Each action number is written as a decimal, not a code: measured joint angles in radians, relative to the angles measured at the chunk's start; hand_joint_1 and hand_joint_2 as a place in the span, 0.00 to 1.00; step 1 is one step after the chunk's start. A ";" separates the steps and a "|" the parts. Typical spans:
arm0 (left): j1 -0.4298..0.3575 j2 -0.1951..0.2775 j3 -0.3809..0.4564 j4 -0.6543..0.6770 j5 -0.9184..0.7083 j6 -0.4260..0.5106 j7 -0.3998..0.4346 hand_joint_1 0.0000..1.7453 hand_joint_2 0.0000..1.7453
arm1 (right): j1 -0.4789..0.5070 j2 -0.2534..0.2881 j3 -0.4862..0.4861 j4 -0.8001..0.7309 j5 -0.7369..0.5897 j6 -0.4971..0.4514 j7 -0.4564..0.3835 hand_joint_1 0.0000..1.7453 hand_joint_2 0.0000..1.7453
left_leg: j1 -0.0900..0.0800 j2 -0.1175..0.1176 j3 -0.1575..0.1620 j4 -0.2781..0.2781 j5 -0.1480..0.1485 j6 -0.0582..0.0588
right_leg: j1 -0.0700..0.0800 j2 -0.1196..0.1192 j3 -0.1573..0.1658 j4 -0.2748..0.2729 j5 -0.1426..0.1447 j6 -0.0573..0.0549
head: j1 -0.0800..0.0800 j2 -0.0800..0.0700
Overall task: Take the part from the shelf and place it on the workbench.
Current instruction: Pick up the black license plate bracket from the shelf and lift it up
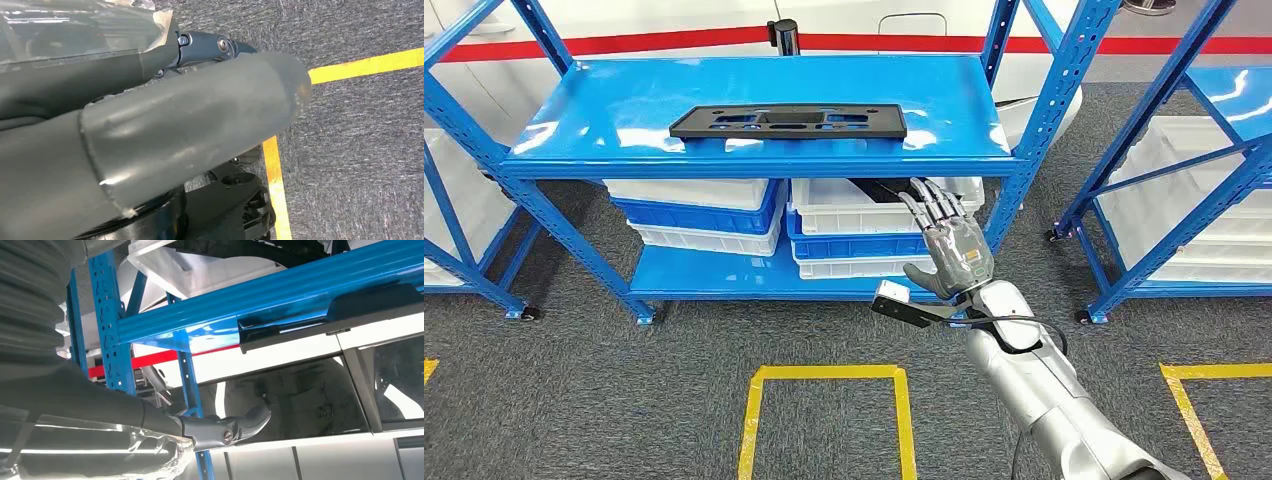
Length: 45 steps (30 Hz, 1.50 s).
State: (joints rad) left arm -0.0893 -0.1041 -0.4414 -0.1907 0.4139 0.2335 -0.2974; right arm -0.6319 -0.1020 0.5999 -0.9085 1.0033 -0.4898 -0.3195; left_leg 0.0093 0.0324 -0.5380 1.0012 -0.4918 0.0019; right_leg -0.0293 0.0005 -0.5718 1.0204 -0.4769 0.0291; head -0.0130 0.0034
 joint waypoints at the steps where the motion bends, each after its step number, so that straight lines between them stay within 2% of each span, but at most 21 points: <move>1: 0.000 0.000 0.000 0.000 0.000 -0.001 0.000 0.00 0.00 | 0.000 0.000 -0.001 -0.001 0.000 0.000 0.000 0.00 1.00 | 0.000 0.000 0.000 0.000 0.000 0.000 | 0.000 0.000 0.000 0.000 0.000 0.000 | 0.000 0.000; 13: -0.011 0.000 0.000 0.000 -0.011 0.003 0.007 0.00 0.00 | 0.035 -0.014 -0.011 -0.033 0.020 0.033 0.002 0.00 1.00 | 0.000 0.000 -0.001 0.001 -0.001 0.000 | -0.001 0.000 0.000 0.000 0.000 0.001 | 0.000 0.000; 18: -0.013 0.006 0.000 0.000 -0.015 0.030 0.011 0.00 0.00 | 0.040 -0.009 -0.001 -0.047 0.034 0.055 0.005 0.00 1.00 | 0.000 -0.001 -0.009 0.012 -0.006 0.011 | -0.010 0.000 0.001 -0.002 0.003 0.005 | 0.000 0.000; 22: -0.014 0.007 0.000 0.001 -0.016 0.042 0.017 0.00 0.00 | 0.037 -0.001 0.007 -0.059 0.043 0.069 0.012 0.00 1.00 | 0.000 0.000 0.002 -0.017 0.001 0.036 | -0.003 0.000 -0.002 0.014 0.022 0.031 | 0.001 0.000; 23: -0.014 0.007 0.000 0.001 -0.016 0.045 0.019 0.00 0.00 | 0.034 0.000 0.010 -0.060 0.047 0.070 0.012 0.00 1.00 | 0.003 0.001 0.009 -0.025 0.005 0.041 | -0.001 0.000 -0.012 0.034 0.013 0.034 | 0.002 0.000; 24: -0.013 0.007 0.000 0.001 -0.016 0.048 0.021 0.00 0.00 | 0.030 0.000 0.014 -0.061 0.052 0.072 0.010 0.00 1.00 | 0.006 0.000 0.017 -0.031 0.010 0.045 | -0.001 0.000 -0.032 0.072 -0.009 0.030 | 0.003 0.000; 26: -0.013 0.007 0.000 0.001 -0.017 0.053 0.025 0.00 0.00 | 0.024 0.004 0.028 -0.063 0.064 0.079 0.005 0.00 1.00 | 0.008 0.001 0.020 -0.032 0.012 0.046 | -0.002 0.000 -0.090 0.188 -0.061 0.020 | 0.005 0.000; 27: -0.013 0.006 0.000 0.001 -0.017 0.053 0.027 0.00 0.00 | 0.023 0.008 0.039 -0.064 0.072 0.085 0.004 0.00 1.00 | 0.009 0.000 0.020 -0.032 0.011 0.045 | -0.003 0.000 -0.121 0.241 -0.079 0.017 | 0.005 0.000; 28: -0.013 0.005 0.000 0.001 -0.017 0.053 0.028 0.00 0.00 | 0.023 0.011 0.050 -0.065 0.080 0.091 0.004 0.00 1.00 | 0.011 0.000 0.022 -0.031 0.010 0.043 | -0.004 0.000 -0.139 0.266 -0.083 0.021 | 0.005 0.000; 29: -0.012 0.004 0.000 0.001 -0.017 0.053 0.028 0.00 0.00 | 0.023 0.015 0.062 -0.066 0.087 0.097 0.006 0.00 1.00 | 0.013 -0.001 0.024 -0.030 0.007 0.039 | -0.006 0.000 -0.144 0.260 -0.072 0.027 | 0.006 0.000; 31: -0.012 0.003 0.000 0.001 -0.017 0.053 0.029 0.00 0.00 | 0.020 0.027 0.086 -0.067 0.098 0.106 0.014 0.00 1.00 | 0.023 -0.002 0.034 -0.026 -0.004 0.022 | -0.013 -0.005 -0.102 0.139 -0.004 0.057 | 0.007 0.000; 32: -0.012 0.003 0.000 0.002 -0.017 0.053 0.029 0.00 0.00 | 0.017 0.033 0.099 -0.066 0.097 0.109 0.016 0.00 1.00 | 0.026 -0.001 0.038 -0.021 -0.012 0.012 | -0.013 -0.009 -0.082 0.076 0.016 0.065 | 0.010 0.000; 33: -0.013 0.004 0.000 0.002 -0.017 0.053 0.029 0.00 0.00 | 0.013 0.040 0.112 -0.066 0.092 0.113 0.017 0.00 1.00 | 0.026 0.000 0.036 -0.015 -0.019 0.001 | -0.012 -0.013 -0.064 0.030 0.030 0.061 | 0.012 0.000; 34: -0.013 0.005 0.000 0.002 -0.017 0.054 0.029 0.00 0.00 | 0.011 0.045 0.122 -0.066 0.084 0.116 0.016 0.00 1.00 | 0.025 0.001 0.034 -0.009 -0.025 -0.007 | -0.011 -0.015 -0.060 0.013 0.031 0.048 | 0.010 0.000; 36: -0.013 0.005 0.000 0.003 -0.016 0.056 0.029 0.00 0.00 | 0.006 0.054 0.140 -0.064 0.068 0.120 0.013 0.00 1.00 | 0.024 0.002 0.030 -0.006 -0.033 -0.018 | -0.008 -0.011 -0.060 0.021 0.026 0.015 | 0.005 0.000; 38: -0.013 0.005 0.000 0.003 -0.014 0.058 0.028 0.00 0.00 | -0.002 0.065 0.151 -0.059 0.060 0.118 0.011 0.00 1.00 | 0.029 -0.003 0.019 0.020 -0.038 -0.024 | -0.009 -0.003 -0.053 0.022 0.025 0.002 | -0.001 0.000; 40: -0.016 0.005 0.000 0.003 -0.013 0.059 0.028 0.00 0.00 | -0.016 0.078 0.163 -0.051 0.057 0.116 0.009 0.00 1.00 | 0.031 -0.015 -0.042 0.118 -0.064 -0.027 | -0.006 0.005 -0.042 0.020 0.019 -0.007 | -0.006 0.000; 42: -0.015 0.005 0.000 0.003 -0.011 0.060 0.028 0.00 0.00 | -0.023 0.088 0.175 -0.042 0.057 0.114 0.009 0.00 1.00 | 0.028 -0.023 -0.133 0.244 -0.103 -0.028 | 0.002 0.012 -0.035 0.020 0.011 -0.019 | -0.008 0.000; 43: -0.014 0.005 0.000 0.003 -0.010 0.060 0.028 0.00 0.00 | -0.023 0.091 0.180 -0.038 0.057 0.114 0.009 0.00 1.00 | 0.026 -0.024 -0.169 0.280 -0.108 -0.024 | 0.008 0.016 -0.030 0.020 0.007 -0.025 | -0.009 0.000; 44: -0.012 0.005 0.001 0.003 -0.010 0.060 0.028 0.00 0.00 | -0.023 0.094 0.184 -0.035 0.057 0.114 0.009 0.00 1.00 | 0.022 -0.025 -0.189 0.283 -0.093 -0.017 | 0.014 0.020 -0.024 0.020 0.002 -0.031 | -0.009 0.000; 45: -0.011 0.005 0.001 0.003 -0.009 0.061 0.028 0.00 0.00 | -0.023 0.096 0.186 -0.032 0.057 0.114 0.009 0.00 1.00 | 0.017 -0.026 -0.192 0.251 -0.056 -0.006 | 0.020 0.024 -0.016 0.020 -0.002 -0.036 | -0.009 0.000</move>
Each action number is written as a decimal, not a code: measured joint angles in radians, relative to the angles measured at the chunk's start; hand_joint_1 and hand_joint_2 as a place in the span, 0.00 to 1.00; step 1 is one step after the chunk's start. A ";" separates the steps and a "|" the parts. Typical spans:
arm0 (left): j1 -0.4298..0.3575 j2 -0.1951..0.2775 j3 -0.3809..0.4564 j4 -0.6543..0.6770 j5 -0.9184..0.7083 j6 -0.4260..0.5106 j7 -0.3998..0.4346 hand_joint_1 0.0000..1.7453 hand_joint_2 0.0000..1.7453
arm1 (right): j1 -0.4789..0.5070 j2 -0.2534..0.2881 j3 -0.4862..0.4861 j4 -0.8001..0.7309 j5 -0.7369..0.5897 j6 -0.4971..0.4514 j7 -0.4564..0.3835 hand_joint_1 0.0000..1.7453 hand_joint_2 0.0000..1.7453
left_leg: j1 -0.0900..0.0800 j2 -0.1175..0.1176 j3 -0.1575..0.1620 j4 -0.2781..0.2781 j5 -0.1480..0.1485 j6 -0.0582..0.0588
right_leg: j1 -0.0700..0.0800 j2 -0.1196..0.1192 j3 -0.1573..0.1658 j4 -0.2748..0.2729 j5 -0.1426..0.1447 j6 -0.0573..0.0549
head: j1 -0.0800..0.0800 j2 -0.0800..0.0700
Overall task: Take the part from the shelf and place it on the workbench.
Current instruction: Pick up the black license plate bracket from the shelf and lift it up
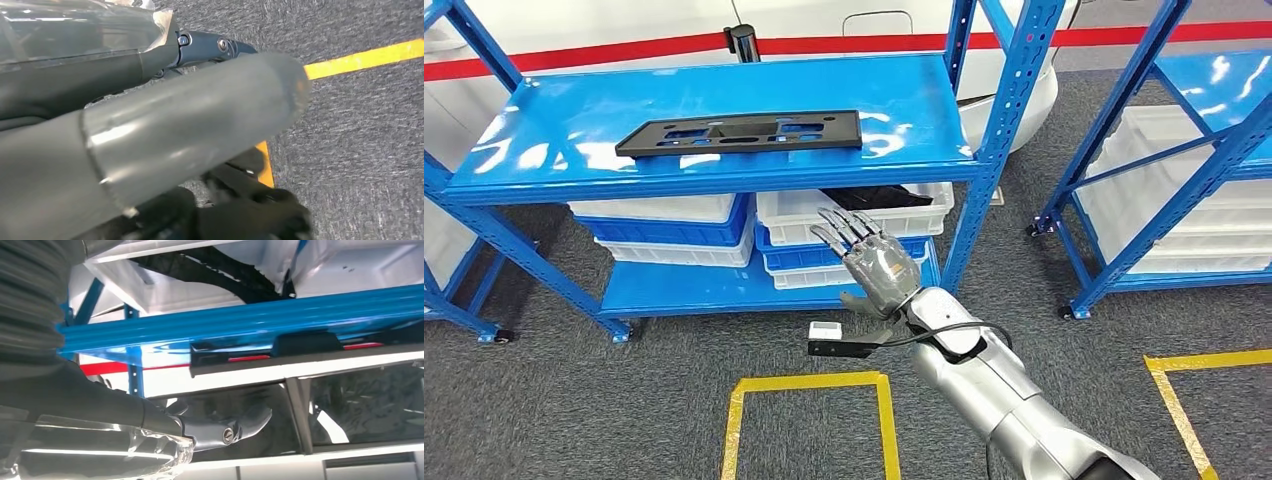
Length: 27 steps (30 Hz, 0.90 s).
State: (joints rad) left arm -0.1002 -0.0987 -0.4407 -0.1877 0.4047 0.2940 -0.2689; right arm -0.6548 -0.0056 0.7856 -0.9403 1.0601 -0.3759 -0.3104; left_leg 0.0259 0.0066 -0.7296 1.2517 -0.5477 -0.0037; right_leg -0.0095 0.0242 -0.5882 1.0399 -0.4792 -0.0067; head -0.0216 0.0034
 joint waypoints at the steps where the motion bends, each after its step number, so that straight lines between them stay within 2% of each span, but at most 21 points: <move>1: 0.001 0.000 0.000 0.000 0.000 0.000 0.000 0.00 0.00 | -0.001 0.003 0.001 0.001 0.000 0.000 0.000 0.00 1.00 | -0.007 -0.003 0.013 -0.058 0.049 0.016 | 0.005 0.003 0.008 -0.001 -0.005 -0.003 | 0.000 0.000; 2: 0.000 0.003 0.000 0.000 0.000 0.000 0.000 0.00 0.00 | -0.002 0.005 0.002 0.002 0.000 0.000 0.000 0.00 1.00 | -0.015 -0.006 0.030 -0.117 0.090 0.034 | 0.008 0.006 0.015 -0.002 -0.009 -0.005 | 0.003 0.000; 3: -0.001 0.004 0.001 0.001 0.001 0.001 0.000 0.00 0.00 | -0.005 0.007 0.002 0.004 0.000 -0.001 0.000 0.00 1.00 | -0.023 -0.009 0.047 -0.169 0.115 0.050 | 0.010 0.008 0.019 -0.004 -0.013 -0.005 | 0.005 0.000; 4: -0.002 0.006 0.001 0.001 0.002 0.001 0.000 0.00 0.00 | -0.007 0.009 0.003 0.006 0.000 -0.002 0.000 0.00 1.00 | -0.030 -0.011 0.060 -0.200 0.127 0.061 | 0.009 0.009 0.020 -0.005 -0.015 -0.003 | 0.006 0.000; 6: -0.004 0.006 0.003 0.002 0.004 0.001 0.001 0.00 0.00 | -0.012 0.014 0.008 0.014 -0.003 -0.005 -0.002 0.00 1.00 | -0.040 -0.011 0.073 -0.222 0.128 0.070 | 0.004 0.011 0.020 -0.012 -0.016 0.005 | 0.005 0.000; 8: -0.003 0.006 0.004 0.002 0.005 0.002 0.003 0.00 0.00 | -0.019 0.018 0.012 0.019 -0.009 -0.010 -0.003 0.00 1.00 | -0.037 -0.008 0.095 -0.248 0.141 0.072 | 0.005 0.004 0.019 -0.007 -0.022 0.013 | 0.004 0.000; 9: -0.003 0.006 0.004 0.002 0.005 0.002 0.004 0.00 0.00 | -0.025 0.019 0.014 0.022 -0.011 -0.012 -0.003 0.00 1.00 | -0.033 -0.006 0.106 -0.263 0.146 0.072 | 0.007 -0.002 0.007 0.016 -0.033 0.015 | 0.004 0.000; 10: -0.004 0.006 0.004 0.002 0.005 0.002 0.005 0.00 0.00 | -0.031 0.019 0.016 0.024 -0.012 -0.014 -0.002 0.00 1.00 | -0.028 -0.004 0.116 -0.273 0.148 0.071 | 0.007 -0.008 -0.018 0.062 -0.051 0.015 | 0.005 0.000; 12: -0.006 0.005 0.004 0.002 0.005 0.001 0.007 0.00 0.00 | -0.040 0.018 0.020 0.030 -0.012 -0.017 0.004 0.00 1.00 | -0.026 -0.003 0.121 -0.276 0.145 0.068 | 0.002 -0.011 -0.090 0.187 -0.091 0.017 | 0.006 0.000; 13: -0.006 0.004 0.004 0.002 0.005 0.001 0.008 0.00 0.00 | -0.040 0.017 0.022 0.032 -0.010 -0.017 0.009 0.00 1.00 | -0.024 -0.003 0.123 -0.276 0.142 0.066 | -0.001 -0.011 -0.120 0.232 -0.100 0.023 | 0.006 0.000; 14: -0.006 0.003 0.004 0.002 0.005 0.001 0.010 0.00 0.00 | -0.041 0.018 0.025 0.035 -0.008 -0.017 0.016 0.00 1.00 | -0.022 -0.004 0.124 -0.275 0.139 0.062 | -0.006 -0.012 -0.133 0.242 -0.094 0.033 | 0.006 0.000; 15: -0.005 0.002 0.004 0.002 0.005 0.001 0.010 0.00 0.00 | -0.041 0.019 0.028 0.036 -0.005 -0.017 0.023 0.00 1.00 | -0.019 -0.004 0.125 -0.272 0.136 0.057 | -0.010 -0.014 -0.125 0.213 -0.073 0.045 | 0.006 0.000; 17: -0.006 0.002 0.004 0.002 0.005 0.001 0.011 0.00 0.00 | -0.047 0.025 0.033 0.038 0.000 -0.013 0.034 0.00 1.00 | -0.014 -0.004 0.126 -0.261 0.126 0.043 | -0.021 -0.023 -0.071 0.084 -0.012 0.067 | 0.006 0.000; 18: -0.006 0.002 0.004 0.002 0.005 0.001 0.012 0.00 0.00 | -0.051 0.031 0.036 0.038 0.003 -0.009 0.038 0.00 1.00 | -0.014 -0.004 0.125 -0.252 0.119 0.034 | -0.023 -0.026 -0.045 0.029 0.011 0.069 | 0.006 0.000; 20: -0.006 0.002 0.004 0.002 0.005 0.001 0.015 0.00 0.00 | -0.058 0.040 0.043 0.040 0.008 -0.001 0.046 0.00 1.00 | -0.014 -0.004 0.122 -0.241 0.109 0.019 | -0.021 -0.027 -0.023 -0.013 0.026 0.056 | 0.004 0.000; 22: -0.006 0.002 0.004 0.002 0.004 0.001 0.018 0.00 0.00 | -0.063 0.049 0.049 0.044 0.014 0.006 0.054 0.00 1.00 | -0.010 -0.003 0.123 -0.241 0.106 0.010 | -0.018 -0.022 -0.020 -0.014 0.029 0.038 | 0.003 0.000; 24: -0.008 0.002 0.004 0.002 0.003 0.002 0.020 0.00 0.00 | -0.071 0.063 0.058 0.051 0.022 0.009 0.059 0.00 1.00 | -0.005 -0.003 0.112 -0.211 0.082 0.001 | -0.022 -0.020 -0.018 -0.016 0.030 0.025 | 0.000 0.000; 25: -0.009 0.002 0.004 0.002 0.002 0.001 0.022 0.00 0.00 | -0.076 0.071 0.064 0.056 0.026 0.009 0.059 0.00 1.00 | -0.003 -0.004 0.093 -0.169 0.056 -0.003 | -0.024 -0.019 -0.017 -0.016 0.031 0.019 | -0.001 0.000; 27: -0.010 0.002 0.004 0.002 0.000 0.001 0.027 0.00 0.00 | -0.081 0.086 0.078 0.070 0.032 0.008 0.060 0.00 1.00 | -0.003 -0.004 0.030 -0.040 -0.006 -0.010 | -0.021 -0.019 -0.017 -0.016 0.029 0.013 | -0.004 0.000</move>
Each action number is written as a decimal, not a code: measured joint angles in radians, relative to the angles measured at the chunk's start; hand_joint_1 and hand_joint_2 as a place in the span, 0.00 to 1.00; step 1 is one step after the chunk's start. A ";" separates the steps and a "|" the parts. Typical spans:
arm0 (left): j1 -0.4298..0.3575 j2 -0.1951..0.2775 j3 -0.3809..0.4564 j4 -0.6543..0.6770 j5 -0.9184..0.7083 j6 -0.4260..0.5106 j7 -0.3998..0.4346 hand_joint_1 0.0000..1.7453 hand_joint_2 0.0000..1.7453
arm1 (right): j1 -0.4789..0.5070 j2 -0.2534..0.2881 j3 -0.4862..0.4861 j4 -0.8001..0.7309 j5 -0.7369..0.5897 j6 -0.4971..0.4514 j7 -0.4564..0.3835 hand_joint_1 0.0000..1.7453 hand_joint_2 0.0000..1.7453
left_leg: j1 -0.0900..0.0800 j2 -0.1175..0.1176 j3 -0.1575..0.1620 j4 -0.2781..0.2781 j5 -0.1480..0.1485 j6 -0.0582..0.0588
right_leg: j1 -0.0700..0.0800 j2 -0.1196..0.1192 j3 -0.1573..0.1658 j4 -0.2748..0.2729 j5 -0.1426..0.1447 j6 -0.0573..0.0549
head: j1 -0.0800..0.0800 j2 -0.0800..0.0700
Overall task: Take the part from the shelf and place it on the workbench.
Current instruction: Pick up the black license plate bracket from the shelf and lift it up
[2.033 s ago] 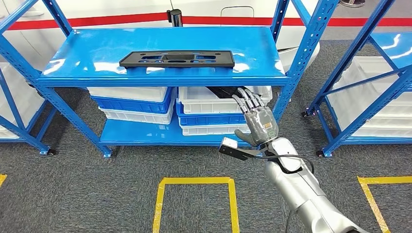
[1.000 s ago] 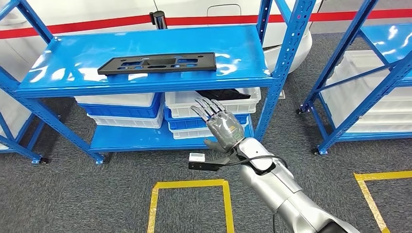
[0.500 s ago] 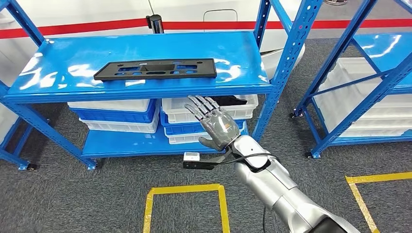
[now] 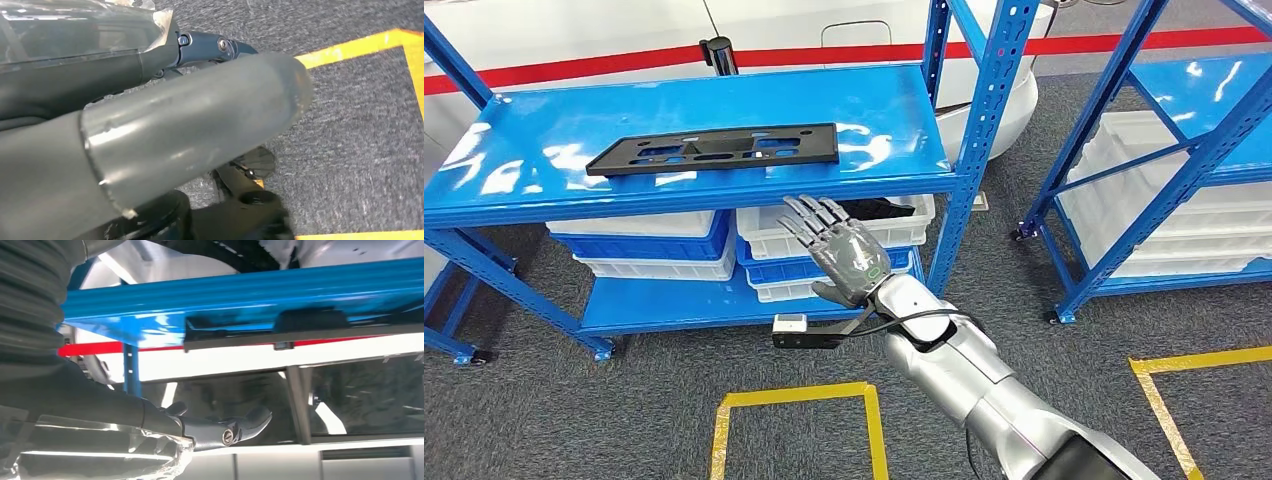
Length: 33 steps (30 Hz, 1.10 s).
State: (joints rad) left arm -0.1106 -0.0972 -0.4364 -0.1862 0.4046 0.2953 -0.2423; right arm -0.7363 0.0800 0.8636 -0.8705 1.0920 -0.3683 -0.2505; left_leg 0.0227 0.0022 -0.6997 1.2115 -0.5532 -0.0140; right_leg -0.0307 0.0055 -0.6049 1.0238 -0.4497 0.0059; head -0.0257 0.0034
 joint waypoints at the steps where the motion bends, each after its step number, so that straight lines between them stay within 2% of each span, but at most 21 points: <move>1: 0.000 0.000 0.000 0.000 -0.002 0.000 0.003 0.00 0.00 | -0.001 0.006 0.007 0.008 0.003 -0.001 0.000 0.00 1.00 | 0.000 0.000 -0.029 0.054 -0.018 -0.002 | 0.001 0.000 0.000 0.000 -0.001 -0.001 | 0.000 0.000; 2: 0.000 0.000 0.000 0.000 -0.004 0.000 0.006 0.00 0.00 | -0.001 0.012 0.014 0.016 0.006 -0.001 0.001 0.00 1.00 | 0.000 0.000 -0.044 0.078 -0.017 -0.002 | 0.002 0.001 0.000 0.000 -0.001 -0.002 | 0.000 0.000; 3: 0.000 0.000 0.000 0.000 -0.006 0.000 0.009 0.00 0.00 | -0.002 0.019 0.020 0.023 0.008 -0.001 0.002 0.00 1.00 | 0.000 0.000 -0.041 0.063 0.002 0.000 | 0.003 0.002 0.000 0.000 -0.001 -0.002 | 0.000 0.000; 5: -0.003 0.001 0.000 0.000 -0.008 0.000 0.013 0.00 0.00 | -0.007 0.037 0.030 0.030 0.010 -0.001 0.005 0.00 1.00 | 0.000 -0.001 0.021 -0.066 0.069 0.008 | 0.003 0.006 0.002 0.000 -0.002 -0.001 | 0.000 0.000; 7: -0.007 0.001 0.000 0.000 -0.008 0.000 0.015 0.00 0.00 | -0.016 0.053 0.037 0.033 0.010 -0.001 0.006 0.00 1.00 | -0.005 -0.002 0.075 -0.174 0.107 0.015 | 0.008 0.010 0.002 0.000 -0.004 0.003 | 0.001 0.000; 11: -0.011 0.000 0.000 0.000 -0.008 0.000 0.015 0.00 0.00 | -0.021 0.065 0.045 0.040 0.011 -0.001 0.007 0.00 1.00 | -0.014 -0.004 0.086 -0.196 0.111 0.029 | 0.012 0.009 0.007 -0.009 -0.004 0.020 | 0.002 0.000; 15: -0.012 0.000 0.000 0.000 -0.008 0.000 0.016 0.00 0.00 | -0.026 0.069 0.048 0.044 0.011 -0.001 0.008 0.00 1.00 | -0.019 -0.006 0.094 -0.205 0.117 0.026 | 0.018 0.006 0.016 -0.019 -0.004 0.015 | 0.005 0.000; 23: -0.012 0.000 0.000 0.000 -0.012 0.001 0.017 0.00 0.00 | -0.031 0.086 0.065 0.048 0.008 0.005 0.008 0.00 1.00 | -0.030 -0.007 0.093 -0.203 0.115 0.039 | 0.014 0.005 0.024 -0.031 0.001 0.023 | 0.006 0.000; 25: -0.012 0.000 0.000 0.000 -0.014 0.001 0.018 0.00 0.00 | -0.031 0.095 0.071 0.048 0.007 0.007 0.008 0.00 1.00 | -0.034 -0.007 0.092 -0.201 0.111 0.048 | 0.006 0.004 0.027 -0.040 0.005 0.036 | 0.004 0.000; 27: -0.013 0.000 0.000 0.000 -0.015 0.001 0.020 0.00 0.00 | -0.033 0.104 0.076 0.048 0.005 0.005 0.008 0.00 1.00 | -0.030 -0.005 0.099 -0.209 0.111 0.063 | 0.002 0.003 0.030 -0.046 0.005 0.051 | 0.004 0.000; 28: -0.013 0.000 0.000 -0.001 -0.015 0.001 0.021 0.00 0.00 | -0.036 0.108 0.079 0.048 0.004 0.005 0.009 0.00 1.00 | -0.025 -0.003 0.105 -0.217 0.113 0.069 | 0.003 0.003 0.026 -0.032 -0.002 0.051 | 0.004 0.000; 29: -0.013 -0.001 0.000 -0.001 -0.015 0.001 0.021 0.00 0.00 | -0.038 0.110 0.081 0.047 0.003 0.005 0.010 0.00 1.00 | -0.021 -0.001 0.111 -0.224 0.116 0.073 | 0.006 0.002 0.009 0.002 -0.019 0.047 | 0.006 0.000; 32: -0.014 -0.001 0.000 -0.001 -0.015 0.002 0.022 0.00 0.00 | -0.039 0.109 0.092 0.047 0.002 0.005 0.018 0.00 1.00 | -0.020 0.001 0.117 -0.229 0.117 0.079 | 0.009 0.001 -0.094 0.201 -0.098 0.026 | 0.006 0.000; 33: -0.014 -0.001 0.000 -0.001 -0.015 0.002 0.023 0.00 0.00 | -0.037 0.107 0.095 0.048 0.003 0.005 0.019 0.00 1.00 | -0.021 0.000 0.117 -0.228 0.116 0.078 | 0.009 0.001 -0.122 0.247 -0.109 0.025 | 0.006 0.000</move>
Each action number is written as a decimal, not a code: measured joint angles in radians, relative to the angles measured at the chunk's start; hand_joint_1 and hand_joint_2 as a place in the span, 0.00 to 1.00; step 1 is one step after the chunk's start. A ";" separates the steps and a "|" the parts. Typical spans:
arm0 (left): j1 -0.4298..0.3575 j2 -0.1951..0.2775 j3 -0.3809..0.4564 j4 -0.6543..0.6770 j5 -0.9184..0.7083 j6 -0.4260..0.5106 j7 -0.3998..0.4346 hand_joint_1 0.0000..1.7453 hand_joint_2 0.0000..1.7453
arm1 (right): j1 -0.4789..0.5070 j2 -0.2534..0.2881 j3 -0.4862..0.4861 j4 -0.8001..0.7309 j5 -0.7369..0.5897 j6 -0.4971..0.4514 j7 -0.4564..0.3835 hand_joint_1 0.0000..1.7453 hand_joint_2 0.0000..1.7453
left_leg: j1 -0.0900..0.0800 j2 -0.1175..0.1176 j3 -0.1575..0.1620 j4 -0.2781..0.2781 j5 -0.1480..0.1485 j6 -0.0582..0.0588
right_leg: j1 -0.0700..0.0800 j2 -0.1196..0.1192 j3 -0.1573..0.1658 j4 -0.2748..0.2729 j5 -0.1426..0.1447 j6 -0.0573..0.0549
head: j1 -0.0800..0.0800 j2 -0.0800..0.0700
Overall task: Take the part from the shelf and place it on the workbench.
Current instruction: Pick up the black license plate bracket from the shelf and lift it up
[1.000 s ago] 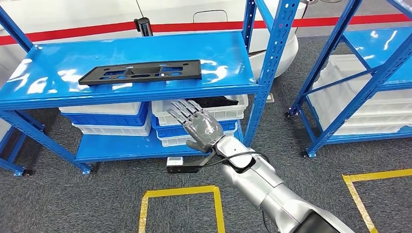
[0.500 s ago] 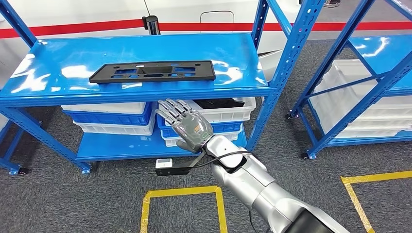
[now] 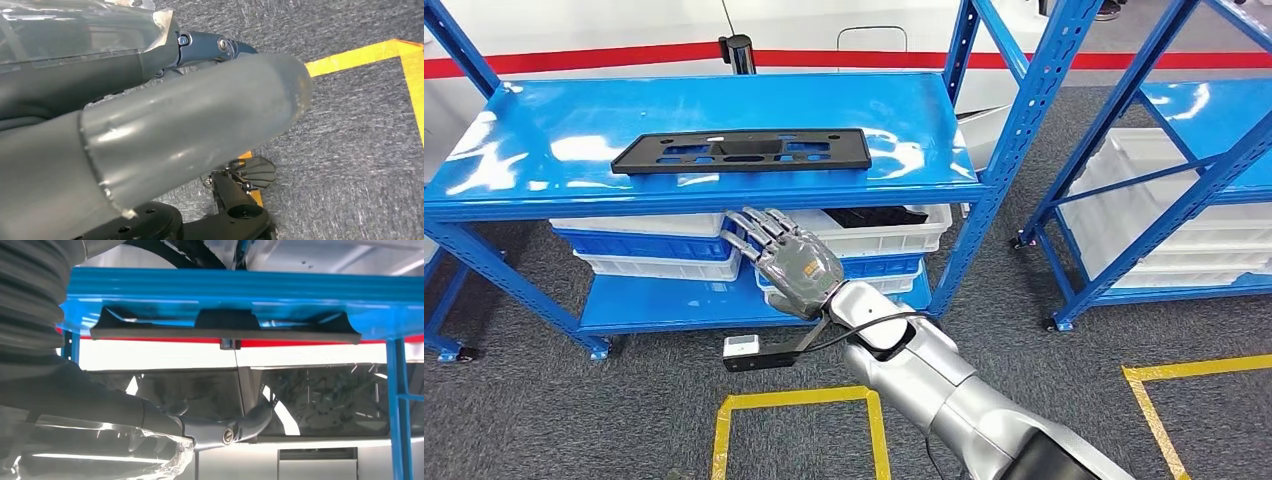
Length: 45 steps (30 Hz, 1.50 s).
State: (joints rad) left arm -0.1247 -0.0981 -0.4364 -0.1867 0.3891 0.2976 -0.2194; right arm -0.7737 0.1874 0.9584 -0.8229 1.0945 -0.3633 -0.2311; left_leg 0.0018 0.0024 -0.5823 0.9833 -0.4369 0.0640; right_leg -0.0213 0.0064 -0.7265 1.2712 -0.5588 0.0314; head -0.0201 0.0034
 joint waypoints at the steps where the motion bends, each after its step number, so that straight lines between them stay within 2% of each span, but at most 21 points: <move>1: 0.000 0.000 0.000 0.000 0.000 0.000 0.000 0.00 0.00 | 0.001 -0.001 0.002 0.000 0.000 0.000 0.001 0.00 1.00 | 0.000 -0.001 0.001 0.001 -0.001 -0.002 | 0.001 0.000 -0.008 0.008 0.006 0.004 | 0.000 0.000; 2: 0.001 0.000 0.000 0.000 0.000 0.000 0.001 0.00 0.00 | 0.002 -0.002 0.004 0.000 0.000 0.000 0.002 0.00 1.00 | 0.000 -0.003 0.003 0.002 -0.004 -0.005 | 0.001 0.000 0.003 -0.021 0.026 0.010 | 0.000 0.000; 4: 0.001 0.000 0.000 0.000 0.001 0.000 0.001 0.00 0.00 | 0.001 0.000 0.007 0.000 -0.001 -0.001 0.003 0.00 1.00 | -0.001 -0.005 0.008 0.006 -0.012 -0.016 | 0.001 -0.005 0.069 -0.163 0.087 0.017 | 0.001 0.000; 6: 0.000 0.000 0.000 0.000 0.002 0.000 0.001 0.00 0.00 | 0.001 0.002 0.010 0.000 -0.001 -0.001 0.004 0.00 1.00 | -0.004 -0.006 0.009 0.013 -0.021 -0.029 | 0.002 -0.008 0.114 -0.256 0.121 0.010 | 0.000 0.000; 11: 0.000 0.001 0.000 0.000 0.003 0.001 0.001 0.00 0.00 | -0.001 0.006 0.016 0.000 -0.002 -0.001 0.005 0.00 1.00 | 0.008 -0.005 -0.005 0.051 -0.052 -0.059 | 0.002 -0.001 0.127 -0.266 0.120 -0.023 | -0.003 0.000; 14: 0.002 0.001 0.000 0.000 0.003 0.002 0.001 0.00 0.00 | -0.001 0.009 0.018 0.001 -0.005 -0.001 0.005 0.00 1.00 | 0.013 -0.005 -0.097 0.225 -0.127 -0.076 | 0.001 0.000 0.137 -0.267 0.111 -0.037 | -0.008 0.000; 15: 0.003 0.001 0.000 0.000 0.003 0.004 0.001 0.00 0.00 | 0.000 0.009 0.018 0.002 -0.006 -0.001 0.005 0.00 1.00 | 0.014 -0.005 -0.129 0.275 -0.138 -0.079 | 0.002 0.000 0.140 -0.267 0.109 -0.040 | -0.008 0.000; 16: 0.004 0.001 0.000 0.000 0.004 0.005 0.001 0.00 0.00 | 0.001 0.009 0.019 0.003 -0.008 -0.001 0.005 0.00 1.00 | 0.015 -0.005 -0.147 0.292 -0.128 -0.080 | 0.003 0.001 0.143 -0.267 0.106 -0.041 | -0.008 0.000; 17: 0.004 0.002 0.000 0.000 0.004 0.006 0.001 0.00 0.00 | 0.001 0.009 0.019 0.004 -0.009 -0.002 0.005 0.00 1.00 | 0.015 -0.005 -0.145 0.267 -0.098 -0.079 | 0.003 0.003 0.148 -0.267 0.103 -0.042 | -0.008 0.000; 20: 0.004 0.003 0.000 0.000 0.005 0.006 0.002 0.00 0.00 | -0.002 0.012 0.019 0.005 -0.010 -0.002 0.005 0.00 1.00 | 0.014 -0.005 -0.064 0.075 0.010 -0.068 | 0.006 0.007 0.165 -0.268 0.090 -0.036 | -0.007 0.000; 22: 0.003 0.004 0.000 0.000 0.004 0.007 0.002 0.00 0.00 | -0.008 0.015 0.020 0.005 -0.010 -0.002 0.005 0.00 1.00 | 0.008 -0.006 -0.039 0.023 0.017 -0.059 | 0.009 0.008 0.167 -0.270 0.085 -0.028 | -0.007 0.000; 25: 0.003 0.003 0.000 0.001 0.003 0.007 0.004 0.00 0.00 | -0.013 0.019 0.020 0.006 -0.008 -0.002 0.007 0.00 1.00 | 0.006 -0.007 -0.031 0.012 0.014 -0.041 | 0.010 0.006 0.165 -0.267 0.076 -0.013 | -0.007 0.000; 27: 0.002 0.003 0.000 0.001 0.001 0.006 0.005 0.00 0.00 | -0.017 0.021 0.020 0.006 -0.005 -0.001 0.013 0.00 1.00 | 0.010 -0.005 -0.018 0.001 0.014 -0.028 | 0.011 0.003 0.132 -0.202 0.050 -0.012 | -0.006 0.000; 29: 0.001 0.004 0.000 0.001 0.000 0.006 0.006 0.00 0.00 | -0.018 0.021 0.021 0.009 -0.002 -0.001 0.017 0.00 1.00 | 0.008 -0.005 -0.010 0.000 0.008 -0.018 | 0.011 0.002 0.055 -0.063 0.004 -0.016 | -0.006 0.000; 31: 0.002 0.004 0.000 0.001 0.000 0.006 0.008 0.00 0.00 | -0.015 0.019 0.022 0.014 0.000 -0.001 0.019 0.00 1.00 | 0.006 -0.006 -0.002 0.000 -0.001 -0.015 | 0.011 0.002 -0.010 0.029 -0.011 -0.012 | -0.006 0.000; 32: 0.002 0.003 0.000 0.001 0.000 0.006 0.009 0.00 0.00 | -0.014 0.019 0.022 0.016 0.000 -0.001 0.020 0.00 1.00 | 0.006 -0.008 0.004 0.000 -0.005 -0.016 | 0.011 0.002 -0.014 0.017 0.006 -0.005 | -0.006 0.000; 34: 0.003 0.002 0.000 0.001 0.000 0.006 0.009 0.00 0.00 | -0.015 0.020 0.023 0.018 0.001 -0.001 0.020 0.00 1.00 | 0.005 -0.011 0.019 0.001 -0.017 -0.021 | 0.012 0.001 0.037 -0.116 0.078 0.006 | -0.005 0.000; 36: 0.002 0.001 0.000 0.001 0.000 0.006 0.009 0.00 0.00 | -0.018 0.021 0.023 0.019 0.001 -0.001 0.020 0.00 1.00 | 0.001 -0.012 0.031 0.004 -0.031 -0.030 | 0.014 -0.002 0.096 -0.242 0.132 0.002 | -0.006 0.000; 41: 0.000 0.001 0.000 0.000 -0.005 0.006 0.011 0.00 0.00 | -0.026 0.027 0.024 0.026 0.008 0.000 0.034 0.00 1.00 | 0.008 -0.008 0.035 0.021 -0.061 -0.060 | 0.011 0.001 0.130 -0.285 0.136 -0.034 | -0.011 0.000; 43: -0.002 0.002 0.000 0.000 -0.010 0.004 0.014 0.00 0.00 | -0.032 0.033 0.024 0.035 0.012 0.001 0.044 0.00 1.00 | 0.013 -0.006 -0.010 0.113 -0.102 -0.073 | 0.004 0.001 0.145 -0.292 0.131 -0.047 | -0.017 0.000; 45: -0.002 0.002 0.000 0.000 -0.012 0.001 0.017 0.00 0.00 | -0.035 0.038 0.024 0.052 0.017 0.000 0.051 0.00 1.00 | 0.020 -0.006 -0.091 0.243 -0.145 -0.086 | 0.003 0.001 0.153 -0.292 0.123 -0.053 | -0.019 0.000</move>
State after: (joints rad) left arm -0.1265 -0.0966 -0.4367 -0.1864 0.3766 0.2986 -0.2020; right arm -0.8087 0.2251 0.9825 -0.7711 1.1113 -0.3628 -0.1805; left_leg 0.0213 -0.0035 -0.6736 1.2267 -0.5816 -0.0216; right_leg -0.0180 0.0077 -0.5730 0.9791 -0.4359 -0.0214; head -0.0394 0.0034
